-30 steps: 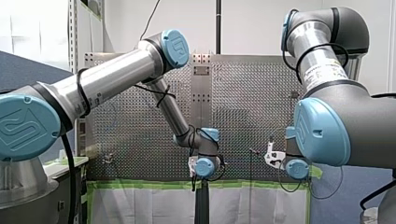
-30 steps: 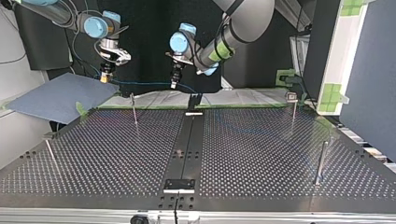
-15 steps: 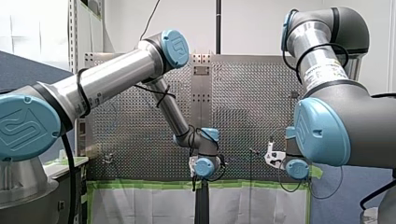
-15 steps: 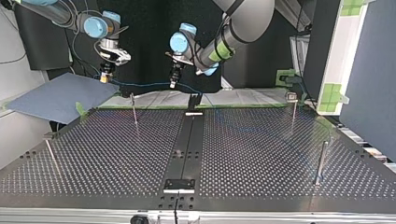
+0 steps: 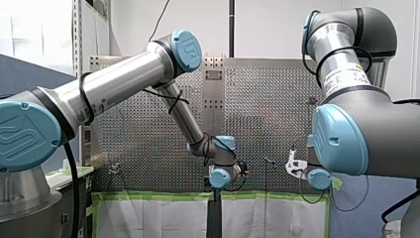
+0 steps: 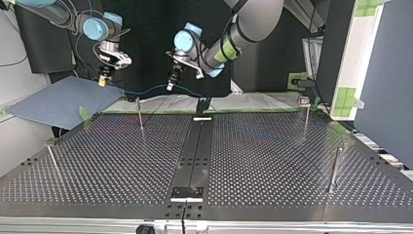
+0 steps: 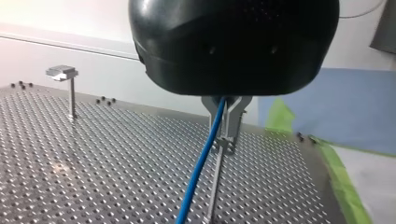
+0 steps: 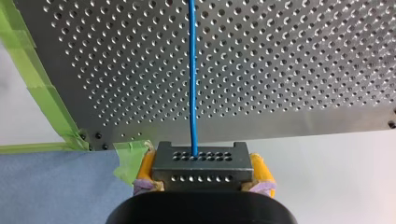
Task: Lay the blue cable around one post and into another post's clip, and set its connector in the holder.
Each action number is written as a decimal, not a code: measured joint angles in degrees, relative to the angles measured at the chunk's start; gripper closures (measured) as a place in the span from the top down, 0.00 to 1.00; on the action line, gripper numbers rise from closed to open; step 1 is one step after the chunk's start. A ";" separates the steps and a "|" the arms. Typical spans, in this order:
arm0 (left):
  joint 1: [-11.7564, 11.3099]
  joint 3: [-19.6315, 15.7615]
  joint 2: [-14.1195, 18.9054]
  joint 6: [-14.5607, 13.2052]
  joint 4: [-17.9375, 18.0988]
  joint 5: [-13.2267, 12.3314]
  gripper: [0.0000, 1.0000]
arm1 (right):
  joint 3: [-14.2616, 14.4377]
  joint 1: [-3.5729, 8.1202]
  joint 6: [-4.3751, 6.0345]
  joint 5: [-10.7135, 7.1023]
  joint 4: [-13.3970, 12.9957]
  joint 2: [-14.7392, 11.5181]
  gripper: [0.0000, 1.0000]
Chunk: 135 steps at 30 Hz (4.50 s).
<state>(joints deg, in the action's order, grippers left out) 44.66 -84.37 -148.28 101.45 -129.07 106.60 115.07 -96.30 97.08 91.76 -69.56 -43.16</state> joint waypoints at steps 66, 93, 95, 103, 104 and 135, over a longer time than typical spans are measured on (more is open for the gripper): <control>2.81 11.68 -6.82 5.98 1.07 -1.47 0.00 | -4.52 7.48 -4.12 -3.88 1.75 0.05 0.00; 3.95 20.99 -12.13 5.94 -5.85 -1.92 0.00 | -11.78 9.21 -6.20 -11.10 12.01 6.24 0.00; 4.14 21.30 -12.13 5.96 -5.64 -2.12 0.00 | -12.16 9.35 -5.99 -11.99 12.23 6.29 0.00; 4.08 22.29 -12.15 6.17 -5.62 -2.36 0.00 | -12.70 9.42 -6.07 -13.24 12.47 6.31 0.00; 4.03 22.35 -12.15 6.20 -5.63 -2.36 0.00 | -12.72 9.41 -6.11 -13.27 12.51 6.31 0.00; 2.56 25.72 -14.12 10.35 -5.61 -3.08 0.00 | -13.75 8.38 -6.44 -14.85 12.03 6.36 0.00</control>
<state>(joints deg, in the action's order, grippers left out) 47.22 -58.65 -162.40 111.80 -134.68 103.52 101.32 -87.92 90.65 76.91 -57.53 -36.80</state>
